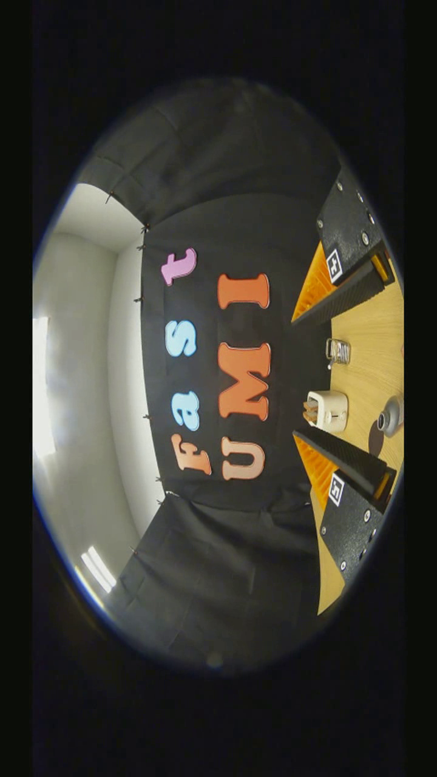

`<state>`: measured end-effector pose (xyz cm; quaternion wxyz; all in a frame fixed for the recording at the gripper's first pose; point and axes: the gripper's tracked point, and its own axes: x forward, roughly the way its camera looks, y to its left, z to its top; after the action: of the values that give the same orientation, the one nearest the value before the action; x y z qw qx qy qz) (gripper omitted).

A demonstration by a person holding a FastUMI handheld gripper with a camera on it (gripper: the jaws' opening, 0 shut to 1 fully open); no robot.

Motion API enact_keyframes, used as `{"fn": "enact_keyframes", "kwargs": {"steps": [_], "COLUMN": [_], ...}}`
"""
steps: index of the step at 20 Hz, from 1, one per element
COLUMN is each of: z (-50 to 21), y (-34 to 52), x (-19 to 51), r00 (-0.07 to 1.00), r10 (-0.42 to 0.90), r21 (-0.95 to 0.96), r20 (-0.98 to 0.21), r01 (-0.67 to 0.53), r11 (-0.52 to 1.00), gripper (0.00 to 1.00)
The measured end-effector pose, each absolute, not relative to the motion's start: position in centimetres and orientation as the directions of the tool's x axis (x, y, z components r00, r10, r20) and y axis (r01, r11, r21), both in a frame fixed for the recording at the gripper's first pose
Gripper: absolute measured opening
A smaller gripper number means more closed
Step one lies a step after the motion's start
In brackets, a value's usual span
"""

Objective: Take the bottle from table, then pour the juice into the cup, finally place the bottle on the coaster

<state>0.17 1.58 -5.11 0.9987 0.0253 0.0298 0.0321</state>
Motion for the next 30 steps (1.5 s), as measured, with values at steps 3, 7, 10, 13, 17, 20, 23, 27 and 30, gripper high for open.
{"fn": "enact_keyframes", "kwargs": {"steps": [3,7,10,13,17,20,23,27,30], "z": [-7.0,-10.3,-12.5,-15.0,-18.6,-21.4,-23.3,-26.3,-28.9], "y": [2.6,4.2,5.3,6.0,7.0,7.2,7.4,7.9,7.8], "x": [-0.5,-1.4,-2.0,-2.5,-3.4,-4.0,-4.6,-4.8,-5.1], "r00": [0.993,0.984,0.975,0.967,0.949,0.936,0.928,0.912,0.895], "r10": [0.094,0.128,0.149,0.158,0.185,0.19,0.197,0.203,0.189], "r21": [0.047,0.039,0.035,0.052,0.098,0.107,0.115,0.128,0.129], "r20": [-0.076,-0.128,-0.165,-0.2,-0.257,-0.297,-0.317,-0.356,-0.403], "r01": [-0.09,-0.124,-0.145,-0.15,-0.165,-0.165,-0.168,-0.167,-0.149], "r11": [0.995,0.992,0.989,0.987,0.981,0.98,0.979,0.978,0.98], "gripper": [0.97,0.97,0.98,0.98,0.98,0.98,0.98,0.98,0.98]}}
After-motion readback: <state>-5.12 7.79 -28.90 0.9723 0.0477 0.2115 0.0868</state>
